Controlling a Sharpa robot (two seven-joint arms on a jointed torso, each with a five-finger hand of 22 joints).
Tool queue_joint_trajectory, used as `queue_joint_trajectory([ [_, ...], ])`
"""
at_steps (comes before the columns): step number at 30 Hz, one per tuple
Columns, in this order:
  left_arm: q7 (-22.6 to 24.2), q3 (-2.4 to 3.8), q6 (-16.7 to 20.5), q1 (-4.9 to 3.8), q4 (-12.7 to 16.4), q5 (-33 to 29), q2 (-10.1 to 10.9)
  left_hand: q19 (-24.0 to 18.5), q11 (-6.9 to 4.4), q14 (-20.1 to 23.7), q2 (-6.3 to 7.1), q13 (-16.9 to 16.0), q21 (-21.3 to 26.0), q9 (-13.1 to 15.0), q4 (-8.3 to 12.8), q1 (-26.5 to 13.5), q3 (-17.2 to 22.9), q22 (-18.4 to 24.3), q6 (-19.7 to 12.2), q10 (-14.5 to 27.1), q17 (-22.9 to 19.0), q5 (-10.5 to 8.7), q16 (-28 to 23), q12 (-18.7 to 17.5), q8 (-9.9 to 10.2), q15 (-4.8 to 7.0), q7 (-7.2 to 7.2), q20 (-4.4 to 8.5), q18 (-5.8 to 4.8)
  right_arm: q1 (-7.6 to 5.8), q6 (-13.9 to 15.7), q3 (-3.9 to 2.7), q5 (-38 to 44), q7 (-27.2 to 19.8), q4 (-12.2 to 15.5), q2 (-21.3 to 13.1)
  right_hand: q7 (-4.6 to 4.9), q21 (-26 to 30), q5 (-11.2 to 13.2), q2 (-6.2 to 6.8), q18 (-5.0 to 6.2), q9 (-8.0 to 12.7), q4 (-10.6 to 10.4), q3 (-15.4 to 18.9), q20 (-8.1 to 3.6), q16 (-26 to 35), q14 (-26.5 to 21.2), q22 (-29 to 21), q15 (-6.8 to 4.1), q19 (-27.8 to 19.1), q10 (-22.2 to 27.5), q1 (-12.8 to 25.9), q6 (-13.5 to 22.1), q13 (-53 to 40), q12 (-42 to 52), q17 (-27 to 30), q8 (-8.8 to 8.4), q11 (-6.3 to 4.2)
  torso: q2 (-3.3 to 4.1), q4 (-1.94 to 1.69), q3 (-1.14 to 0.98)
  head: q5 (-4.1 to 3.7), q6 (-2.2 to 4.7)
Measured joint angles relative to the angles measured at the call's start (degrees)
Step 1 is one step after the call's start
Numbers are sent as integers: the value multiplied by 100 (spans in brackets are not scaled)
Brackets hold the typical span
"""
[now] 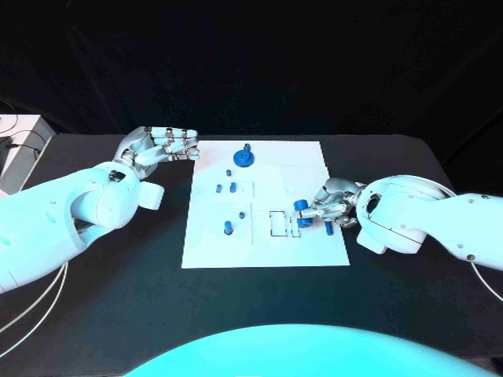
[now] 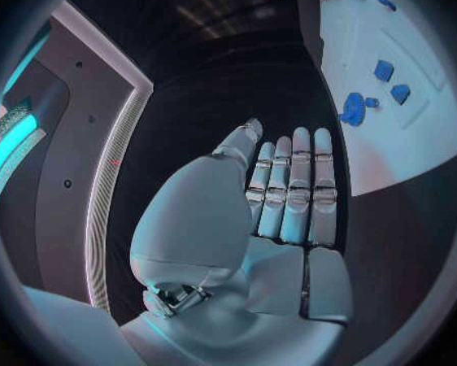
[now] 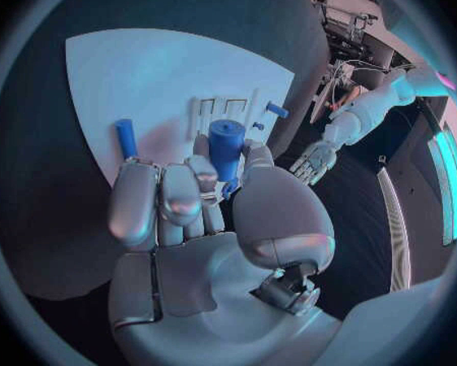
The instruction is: Assemble the parts on the task board
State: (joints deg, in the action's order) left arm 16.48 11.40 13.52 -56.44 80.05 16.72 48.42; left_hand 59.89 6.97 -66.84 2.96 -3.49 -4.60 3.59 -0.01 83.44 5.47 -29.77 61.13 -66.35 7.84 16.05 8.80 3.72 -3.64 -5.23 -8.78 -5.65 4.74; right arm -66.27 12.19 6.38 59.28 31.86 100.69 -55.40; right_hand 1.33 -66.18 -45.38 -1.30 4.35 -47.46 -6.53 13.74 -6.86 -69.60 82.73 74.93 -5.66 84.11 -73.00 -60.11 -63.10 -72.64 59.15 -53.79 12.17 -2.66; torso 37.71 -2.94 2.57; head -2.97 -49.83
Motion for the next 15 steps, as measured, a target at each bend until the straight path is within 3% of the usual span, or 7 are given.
queue_joint_trajectory([
  [5,-2,0,0,0,-1,-2,-1,0,0,0,0,0,0,0,-2,0,2,7,0,0,1,0,0,0,0,0,0,0,1,-18,47,0,-165,2,4,136,1,0,0,0,0,0,0,0,0,0,0,0,0,0,0,0,0,0,0,0,0,0,1,-1,2,5,1],
  [15,-5,0,0,0,7,-4,2,0,0,0,0,0,0,0,-16,0,16,25,0,0,5,0,0,0,0,0,0,0,0,9,47,42,-257,8,-265,532,2,0,71,0,0,4,0,0,1,22,-1,-1,1,-1,0,0,-1,0,0,14,-1,0,1,-7,10,16,-4],
])
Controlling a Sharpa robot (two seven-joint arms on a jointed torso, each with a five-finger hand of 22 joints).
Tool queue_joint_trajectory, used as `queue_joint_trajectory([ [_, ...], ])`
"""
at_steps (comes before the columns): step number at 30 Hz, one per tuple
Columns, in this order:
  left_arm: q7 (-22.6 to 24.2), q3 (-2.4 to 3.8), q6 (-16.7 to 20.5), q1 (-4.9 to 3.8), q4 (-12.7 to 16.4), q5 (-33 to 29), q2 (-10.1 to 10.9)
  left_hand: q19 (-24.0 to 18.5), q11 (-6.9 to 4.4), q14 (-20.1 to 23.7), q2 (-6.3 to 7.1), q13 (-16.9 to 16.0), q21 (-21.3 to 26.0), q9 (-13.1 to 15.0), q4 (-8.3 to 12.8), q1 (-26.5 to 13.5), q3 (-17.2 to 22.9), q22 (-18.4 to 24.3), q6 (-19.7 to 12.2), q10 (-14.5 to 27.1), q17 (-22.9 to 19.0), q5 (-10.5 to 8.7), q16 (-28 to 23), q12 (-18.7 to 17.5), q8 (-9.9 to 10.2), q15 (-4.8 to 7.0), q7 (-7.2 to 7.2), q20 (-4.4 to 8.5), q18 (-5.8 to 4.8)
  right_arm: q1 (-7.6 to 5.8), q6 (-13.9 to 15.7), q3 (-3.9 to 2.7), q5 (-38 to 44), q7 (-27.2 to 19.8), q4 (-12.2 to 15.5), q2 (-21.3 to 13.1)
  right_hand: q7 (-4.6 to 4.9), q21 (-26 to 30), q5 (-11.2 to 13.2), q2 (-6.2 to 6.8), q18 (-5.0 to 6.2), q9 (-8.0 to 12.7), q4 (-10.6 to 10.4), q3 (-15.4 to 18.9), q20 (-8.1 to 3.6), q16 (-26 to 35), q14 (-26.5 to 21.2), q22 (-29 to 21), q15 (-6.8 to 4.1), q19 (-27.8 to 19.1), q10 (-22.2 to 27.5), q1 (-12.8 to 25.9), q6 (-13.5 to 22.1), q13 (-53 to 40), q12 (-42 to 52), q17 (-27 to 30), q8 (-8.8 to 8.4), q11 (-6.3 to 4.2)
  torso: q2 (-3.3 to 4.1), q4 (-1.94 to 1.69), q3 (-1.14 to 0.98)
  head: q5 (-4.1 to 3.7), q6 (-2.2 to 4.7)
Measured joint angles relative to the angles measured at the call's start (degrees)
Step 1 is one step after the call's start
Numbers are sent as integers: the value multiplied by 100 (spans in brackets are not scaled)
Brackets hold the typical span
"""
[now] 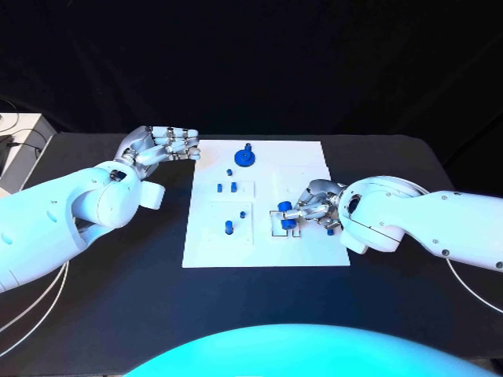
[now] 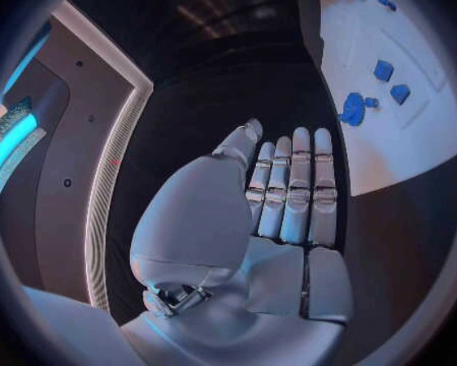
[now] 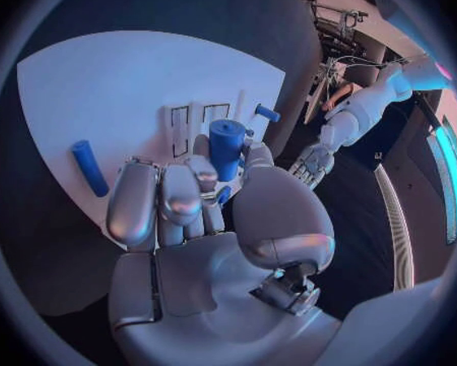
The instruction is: Assemble the parts on the task board
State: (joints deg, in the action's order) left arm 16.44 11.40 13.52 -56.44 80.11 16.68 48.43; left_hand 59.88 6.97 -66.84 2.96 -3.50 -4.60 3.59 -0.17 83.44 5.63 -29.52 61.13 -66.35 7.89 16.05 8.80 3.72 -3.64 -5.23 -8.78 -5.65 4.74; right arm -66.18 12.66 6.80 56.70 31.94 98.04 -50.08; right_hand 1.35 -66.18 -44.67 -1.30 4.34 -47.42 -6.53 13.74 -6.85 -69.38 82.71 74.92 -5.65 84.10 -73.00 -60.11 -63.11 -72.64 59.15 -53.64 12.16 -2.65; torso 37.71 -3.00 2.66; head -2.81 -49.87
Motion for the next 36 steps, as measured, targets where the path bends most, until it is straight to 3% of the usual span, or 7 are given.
queue_joint_trajectory([
  [10,-3,0,1,0,12,-1,4,0,0,0,0,0,0,0,0,0,0,-1,0,0,-1,0,0,0,0,0,0,0,0,66,-3,15,96,14,-245,229,1,24,68,-1,0,7,0,0,1,0,0,-1,0,0,0,1,-1,4,0,4,-9,2,5,3,-4,24,0],
  [13,-3,0,1,0,15,-1,8,0,0,0,0,0,0,0,0,0,0,3,0,0,-1,0,0,0,0,0,0,0,0,70,-26,15,158,25,-283,254,2,24,155,-77,0,18,0,0,1,43,0,-1,0,-1,0,0,-1,15,-25,16,-21,5,5,3,-5,34,-5],
  [36,-15,0,0,0,20,-4,26,0,0,0,0,0,0,0,1,0,0,22,0,0,-2,0,0,0,0,0,0,0,0,108,-205,19,453,58,-177,267,11,50,211,-83,-1,27,1,0,1,43,-1,2,1,-1,20,-7,7,16,-25,16,-15,27,8,12,-12,94,-13],
])
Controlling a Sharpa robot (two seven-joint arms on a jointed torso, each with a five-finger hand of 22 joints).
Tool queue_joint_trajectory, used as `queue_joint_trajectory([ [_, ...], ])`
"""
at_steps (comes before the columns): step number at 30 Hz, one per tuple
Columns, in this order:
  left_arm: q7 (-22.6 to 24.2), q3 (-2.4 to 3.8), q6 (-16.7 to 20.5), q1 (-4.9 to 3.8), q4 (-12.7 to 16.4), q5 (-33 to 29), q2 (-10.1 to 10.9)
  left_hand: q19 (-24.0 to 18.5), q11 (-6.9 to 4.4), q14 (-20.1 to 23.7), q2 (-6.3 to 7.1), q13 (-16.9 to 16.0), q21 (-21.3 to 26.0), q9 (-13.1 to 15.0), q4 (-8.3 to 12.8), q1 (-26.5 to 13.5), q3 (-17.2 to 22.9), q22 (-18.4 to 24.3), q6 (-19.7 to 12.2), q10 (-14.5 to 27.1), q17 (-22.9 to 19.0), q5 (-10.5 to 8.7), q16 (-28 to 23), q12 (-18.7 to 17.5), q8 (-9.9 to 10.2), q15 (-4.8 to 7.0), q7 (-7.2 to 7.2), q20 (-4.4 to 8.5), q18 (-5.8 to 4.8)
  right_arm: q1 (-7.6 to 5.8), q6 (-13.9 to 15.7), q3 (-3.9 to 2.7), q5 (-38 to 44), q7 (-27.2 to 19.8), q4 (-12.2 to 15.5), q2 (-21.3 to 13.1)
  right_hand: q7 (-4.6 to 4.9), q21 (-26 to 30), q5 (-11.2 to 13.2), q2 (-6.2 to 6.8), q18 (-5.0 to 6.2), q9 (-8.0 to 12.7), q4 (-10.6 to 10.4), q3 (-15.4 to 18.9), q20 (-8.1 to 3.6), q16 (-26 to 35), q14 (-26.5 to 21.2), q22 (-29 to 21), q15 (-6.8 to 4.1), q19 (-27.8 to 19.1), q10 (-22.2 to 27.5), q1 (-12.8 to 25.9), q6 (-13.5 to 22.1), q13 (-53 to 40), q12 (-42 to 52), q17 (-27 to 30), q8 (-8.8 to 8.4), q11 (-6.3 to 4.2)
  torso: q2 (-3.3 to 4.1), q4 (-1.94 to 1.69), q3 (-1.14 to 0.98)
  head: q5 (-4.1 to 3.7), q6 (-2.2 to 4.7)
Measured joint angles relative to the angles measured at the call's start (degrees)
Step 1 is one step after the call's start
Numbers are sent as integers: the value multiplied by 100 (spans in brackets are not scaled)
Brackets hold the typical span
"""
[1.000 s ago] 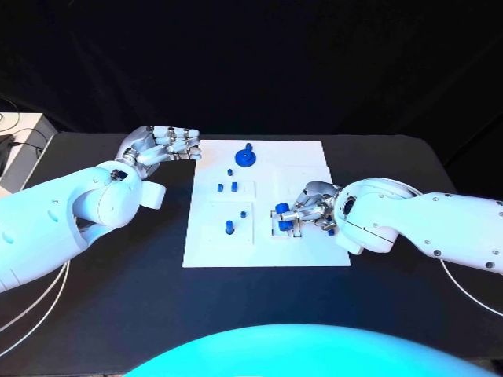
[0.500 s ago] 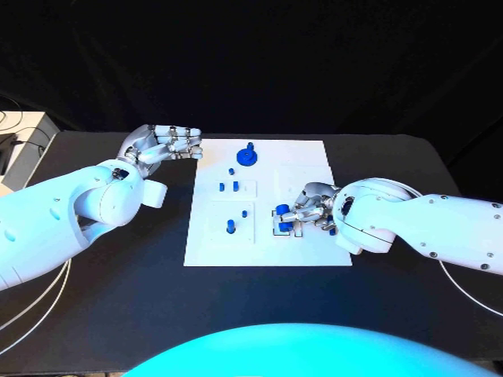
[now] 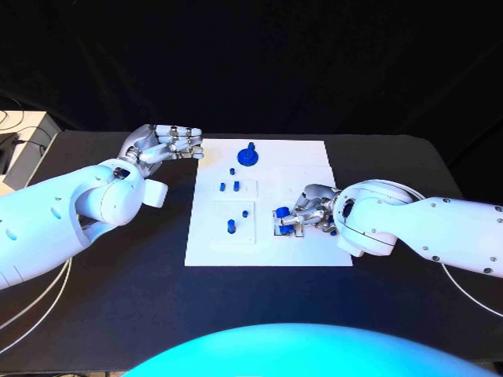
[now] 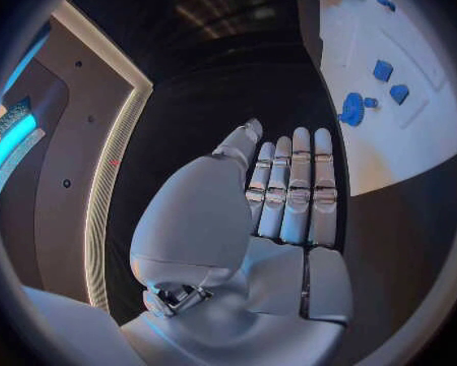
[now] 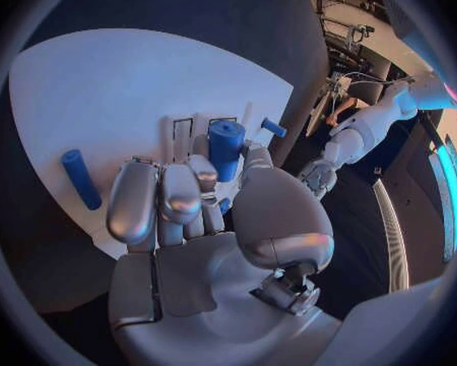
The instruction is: Assemble the parts on the task board
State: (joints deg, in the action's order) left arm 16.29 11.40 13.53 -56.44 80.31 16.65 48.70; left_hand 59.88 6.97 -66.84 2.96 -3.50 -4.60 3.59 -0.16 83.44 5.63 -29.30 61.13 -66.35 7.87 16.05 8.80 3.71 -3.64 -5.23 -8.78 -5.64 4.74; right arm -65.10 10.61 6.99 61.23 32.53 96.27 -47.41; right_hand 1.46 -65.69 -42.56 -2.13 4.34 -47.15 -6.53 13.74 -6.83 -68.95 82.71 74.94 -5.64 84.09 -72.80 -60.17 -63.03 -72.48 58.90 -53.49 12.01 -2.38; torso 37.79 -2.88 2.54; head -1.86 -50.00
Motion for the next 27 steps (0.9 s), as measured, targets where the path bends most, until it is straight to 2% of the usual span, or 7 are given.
queue_joint_trajectory([
  [7,-3,0,0,0,3,0,6,0,0,0,0,0,0,0,0,0,0,0,0,0,0,0,0,0,0,0,0,0,0,1,-10,0,15,-1,-47,30,1,0,12,0,0,-8,0,0,0,0,0,-1,0,0,7,0,0,0,0,0,28,13,1,-4,1,5,0],
  [9,-3,0,0,0,4,-1,9,0,0,0,0,0,0,0,0,0,0,0,0,0,0,0,0,0,0,0,0,0,0,1,-13,-3,16,-3,-72,45,1,2,115,0,-1,-8,0,0,0,0,0,-1,0,0,4,0,-1,17,-21,0,39,17,1,-5,1,5,0],
  [16,-6,0,0,0,9,-1,17,0,0,0,0,0,0,0,-32,0,32,28,0,0,-1,0,0,0,0,0,0,0,0,0,-26,-5,18,-12,-124,77,37,46,1164,-60,-1,32,78,-33,0,23,0,-1,0,0,68,15,17,91,-146,-5,-5,31,1,-4,2,14,0],
  [19,-7,0,0,0,11,-1,20,0,0,0,0,0,0,0,-32,0,32,30,0,0,-1,0,0,0,0,0,0,0,0,-1,-33,-7,18,-17,-138,86,38,46,1440,-57,-1,58,168,-122,11,23,0,-2,0,-11,70,18,17,119,-169,-17,-41,31,1,-4,5,18,0],
  [22,-8,0,1,0,14,-1,23,0,0,0,0,0,0,0,-32,0,32,30,0,0,-1,0,0,0,0,0,0,0,0,-2,-35,-8,18,-20,-149,93,39,46,1681,11,-1,77,229,-183,20,23,0,-2,0,-20,90,87,16,139,-184,-26,-62,50,1,-3,4,19,0],
  [26,-9,0,1,0,15,-1,27,0,0,0,0,0,0,0,-32,0,32,30,0,0,-1,0,0,0,0,0,0,0,0,0,-31,-7,18,-20,-172,100,48,68,2099,67,1,78,116,-206,20,44,0,-2,0,-20,91,194,5,165,-184,-45,-94,51,1,-2,1,14,0],
  [27,-9,0,1,0,15,-1,27,0,0,0,0,0,0,0,-32,0,32,30,0,0,-1,0,0,0,0,0,0,0,0,0,-27,-6,18,-19,-187,100,48,68,2254,97,2,192,41,-217,20,44,0,-2,0,-19,108,233,7,168,-184,-48,-162,46,1,-2,1,11,0],
])
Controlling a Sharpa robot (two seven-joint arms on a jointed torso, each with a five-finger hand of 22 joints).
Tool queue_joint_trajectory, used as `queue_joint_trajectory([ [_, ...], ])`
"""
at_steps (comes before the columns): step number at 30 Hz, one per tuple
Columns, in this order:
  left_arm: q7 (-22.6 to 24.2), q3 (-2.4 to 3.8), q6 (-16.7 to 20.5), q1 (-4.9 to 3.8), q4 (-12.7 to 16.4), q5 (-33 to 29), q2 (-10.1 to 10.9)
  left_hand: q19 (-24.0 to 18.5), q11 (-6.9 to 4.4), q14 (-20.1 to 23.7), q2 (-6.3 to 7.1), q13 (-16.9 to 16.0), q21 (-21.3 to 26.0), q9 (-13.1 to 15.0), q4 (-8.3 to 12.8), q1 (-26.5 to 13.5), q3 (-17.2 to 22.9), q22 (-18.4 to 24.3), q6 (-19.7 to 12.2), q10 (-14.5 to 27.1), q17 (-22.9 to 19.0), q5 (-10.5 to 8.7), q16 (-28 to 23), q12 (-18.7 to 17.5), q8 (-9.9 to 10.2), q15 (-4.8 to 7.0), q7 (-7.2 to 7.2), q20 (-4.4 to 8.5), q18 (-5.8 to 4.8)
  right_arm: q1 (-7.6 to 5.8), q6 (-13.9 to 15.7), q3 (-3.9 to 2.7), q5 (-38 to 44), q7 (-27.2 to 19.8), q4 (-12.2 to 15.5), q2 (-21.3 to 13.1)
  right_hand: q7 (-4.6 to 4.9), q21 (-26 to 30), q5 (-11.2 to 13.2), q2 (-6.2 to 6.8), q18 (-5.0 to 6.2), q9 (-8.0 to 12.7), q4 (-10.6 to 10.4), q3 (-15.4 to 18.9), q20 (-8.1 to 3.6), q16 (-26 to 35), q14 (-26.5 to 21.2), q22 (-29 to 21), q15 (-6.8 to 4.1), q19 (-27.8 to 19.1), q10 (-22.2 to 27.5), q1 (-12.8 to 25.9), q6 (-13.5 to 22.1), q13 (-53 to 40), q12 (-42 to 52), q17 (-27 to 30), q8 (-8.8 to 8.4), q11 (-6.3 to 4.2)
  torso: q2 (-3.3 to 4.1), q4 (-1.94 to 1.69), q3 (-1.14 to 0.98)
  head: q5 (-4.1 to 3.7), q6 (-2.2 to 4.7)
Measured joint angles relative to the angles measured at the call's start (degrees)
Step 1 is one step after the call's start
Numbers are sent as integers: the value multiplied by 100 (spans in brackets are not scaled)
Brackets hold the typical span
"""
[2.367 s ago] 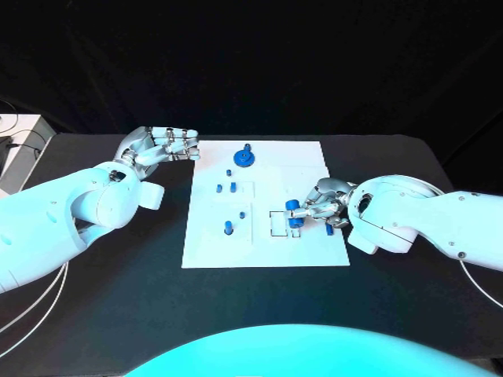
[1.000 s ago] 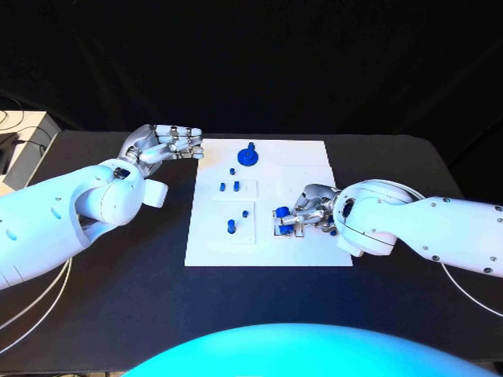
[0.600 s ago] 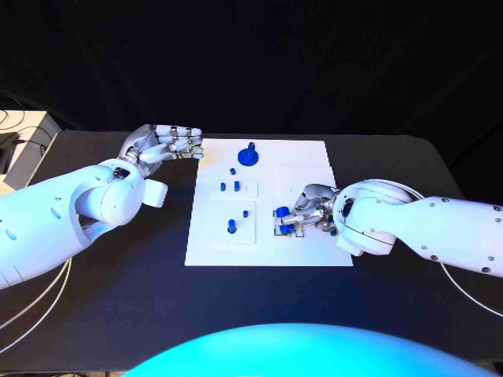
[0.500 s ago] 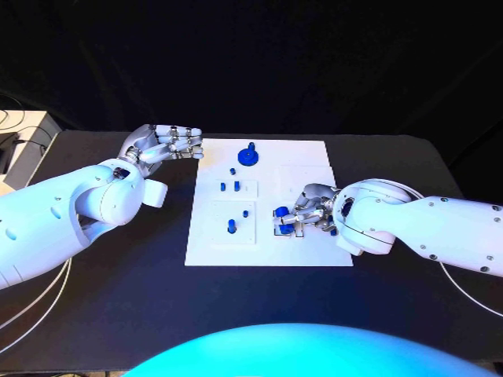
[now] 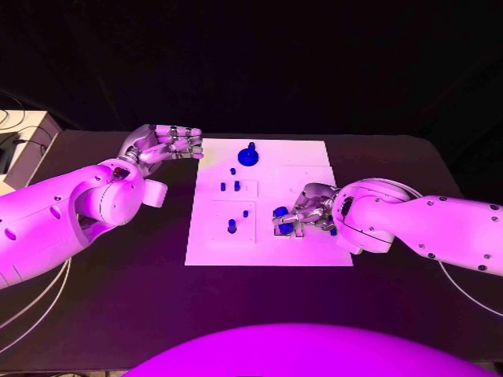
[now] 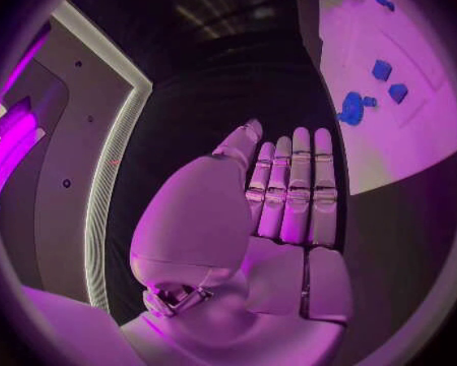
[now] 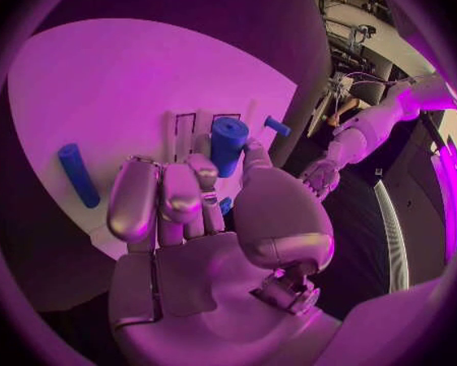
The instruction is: Assemble the parts on the task board
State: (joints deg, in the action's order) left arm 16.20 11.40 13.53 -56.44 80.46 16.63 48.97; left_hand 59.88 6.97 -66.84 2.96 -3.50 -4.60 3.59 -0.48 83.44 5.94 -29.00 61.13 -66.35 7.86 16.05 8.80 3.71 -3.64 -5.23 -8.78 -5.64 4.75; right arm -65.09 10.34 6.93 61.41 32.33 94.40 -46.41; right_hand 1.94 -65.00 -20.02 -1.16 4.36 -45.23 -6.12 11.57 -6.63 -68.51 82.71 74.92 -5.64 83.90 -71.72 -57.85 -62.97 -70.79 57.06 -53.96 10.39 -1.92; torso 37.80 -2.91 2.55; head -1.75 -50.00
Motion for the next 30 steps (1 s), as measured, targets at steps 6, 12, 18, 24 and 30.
queue_joint_trajectory([
  [6,-1,0,0,0,2,0,4,0,0,0,0,0,0,0,0,0,0,0,0,0,0,0,0,0,0,0,0,0,0,8,21,2,20,7,-14,8,-1,0,566,220,1,-61,-419,-235,13,23,0,0,0,13,10,201,1,34,0,-29,50,-4,-1,1,0,-6,0],
  [12,-2,0,0,0,5,-1,10,0,0,0,0,0,0,0,0,0,0,12,0,0,0,0,0,0,0,0,0,0,0,25,65,2,52,8,27,-20,-1,0,1209,654,1,-51,-994,-622,13,23,0,-1,0,13,11,332,1,48,0,-63,63,-4,-2,-3,0,-13,0],
  [18,-3,0,0,0,5,-1,14,0,0,0,0,0,0,0,0,0,0,12,0,0,0,0,0,0,0,0,0,0,0,53,123,6,76,8,129,-93,-2,0,1217,684,1,-65,-1002,-629,12,23,0,-2,0,12,19,362,2,48,0,-69,91,-12,-2,-5,0,-11,-1],
  [24,-5,0,0,0,5,-1,14,0,0,0,0,0,0,0,0,0,0,12,0,0,0,0,0,0,0,0,0,0,0,67,184,9,85,3,232,-188,-2,0,1217,684,2,-90,-1002,-629,11,23,0,3,0,11,19,362,2,48,0,-76,115,-12,0,-3,-2,-4,-1],
  [30,-6,0,-1,0,4,-1,11,0,0,0,0,0,0,0,0,0,0,12,0,0,-1,0,0,0,0,0,0,0,0,71,271,0,83,-34,370,-381,-2,-13,1132,537,2,-109,-771,-520,11,23,0,3,0,11,16,215,2,32,20,-82,135,-15,-1,-2,-3,-8,-1],
])
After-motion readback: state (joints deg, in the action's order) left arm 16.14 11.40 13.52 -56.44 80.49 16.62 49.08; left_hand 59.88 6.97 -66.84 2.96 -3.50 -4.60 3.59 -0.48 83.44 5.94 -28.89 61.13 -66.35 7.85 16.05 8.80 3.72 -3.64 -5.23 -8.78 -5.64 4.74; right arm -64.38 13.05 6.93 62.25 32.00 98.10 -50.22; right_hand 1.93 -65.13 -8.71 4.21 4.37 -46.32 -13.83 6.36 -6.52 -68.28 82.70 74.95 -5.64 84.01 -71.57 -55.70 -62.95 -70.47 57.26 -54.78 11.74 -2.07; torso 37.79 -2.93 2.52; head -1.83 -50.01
